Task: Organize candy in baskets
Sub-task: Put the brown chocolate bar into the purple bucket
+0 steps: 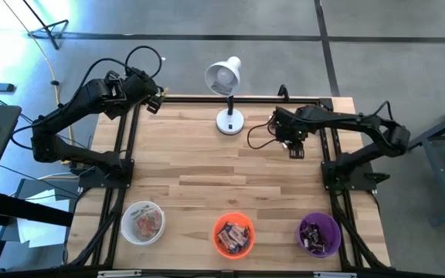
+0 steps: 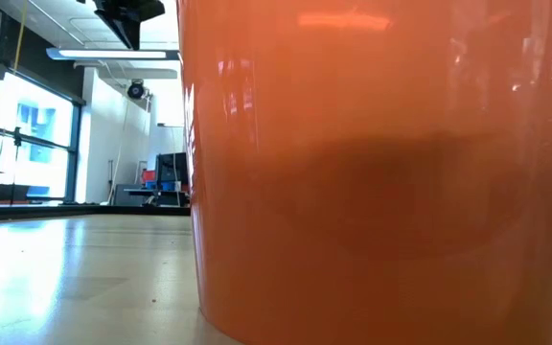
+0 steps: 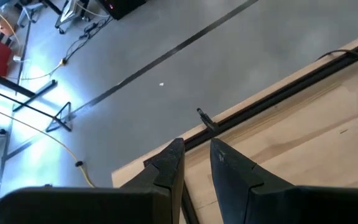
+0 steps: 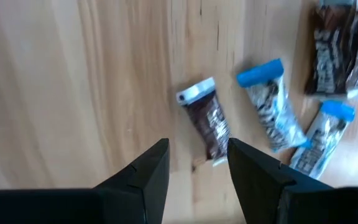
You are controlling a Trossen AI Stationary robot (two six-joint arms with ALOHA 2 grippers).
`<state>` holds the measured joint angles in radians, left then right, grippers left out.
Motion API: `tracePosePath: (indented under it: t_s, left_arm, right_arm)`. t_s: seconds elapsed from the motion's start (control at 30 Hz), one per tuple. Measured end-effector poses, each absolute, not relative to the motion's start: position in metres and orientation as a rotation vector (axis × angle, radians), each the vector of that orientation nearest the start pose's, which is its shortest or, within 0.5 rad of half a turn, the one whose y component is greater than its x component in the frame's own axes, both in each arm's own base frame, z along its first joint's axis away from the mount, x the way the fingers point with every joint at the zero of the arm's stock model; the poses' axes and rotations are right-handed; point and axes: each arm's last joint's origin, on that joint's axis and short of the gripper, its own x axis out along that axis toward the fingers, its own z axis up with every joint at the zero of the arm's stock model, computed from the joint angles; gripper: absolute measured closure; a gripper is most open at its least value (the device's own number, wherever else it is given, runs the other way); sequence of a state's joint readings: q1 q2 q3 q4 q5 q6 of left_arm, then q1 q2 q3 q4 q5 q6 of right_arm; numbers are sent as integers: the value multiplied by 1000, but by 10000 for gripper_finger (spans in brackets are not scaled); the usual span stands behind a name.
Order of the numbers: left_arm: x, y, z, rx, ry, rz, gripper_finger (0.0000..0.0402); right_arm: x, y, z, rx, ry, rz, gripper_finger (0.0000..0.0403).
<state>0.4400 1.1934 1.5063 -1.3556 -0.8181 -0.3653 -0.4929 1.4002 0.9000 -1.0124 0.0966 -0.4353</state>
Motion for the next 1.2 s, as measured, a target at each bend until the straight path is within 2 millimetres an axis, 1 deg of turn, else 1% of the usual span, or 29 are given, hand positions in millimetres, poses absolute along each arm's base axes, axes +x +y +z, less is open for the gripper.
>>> tracePosePath:
  t_s: [0.27, 0.4, 0.6, 0.77, 1.03, 1.13, 1.2]
  left_arm:
    - [155, 96, 406, -80, 863, 1310, 337]
    - [155, 96, 406, -83, 864, 1306, 337]
    - [155, 96, 406, -83, 865, 1306, 337]
    - [155, 96, 406, -83, 865, 1305, 337]
    - [155, 96, 406, -82, 868, 1305, 337]
    - [155, 96, 405, -80, 874, 1305, 337]
    - [155, 96, 405, -80, 874, 1305, 337]
  right_arm:
    - [200, -127, 186, -78, 1595, -71, 247]
    - [199, -136, 175, -32, 1624, -65, 247]
    - [201, -149, 161, 33, 1615, -78, 247]
    - [200, -155, 149, 82, 1655, -72, 247]
    - [197, -165, 135, 159, 1678, -57, 247]
    - [197, -166, 132, 169, 1686, -53, 256]
    - [197, -166, 132, 167, 1686, -58, 275]
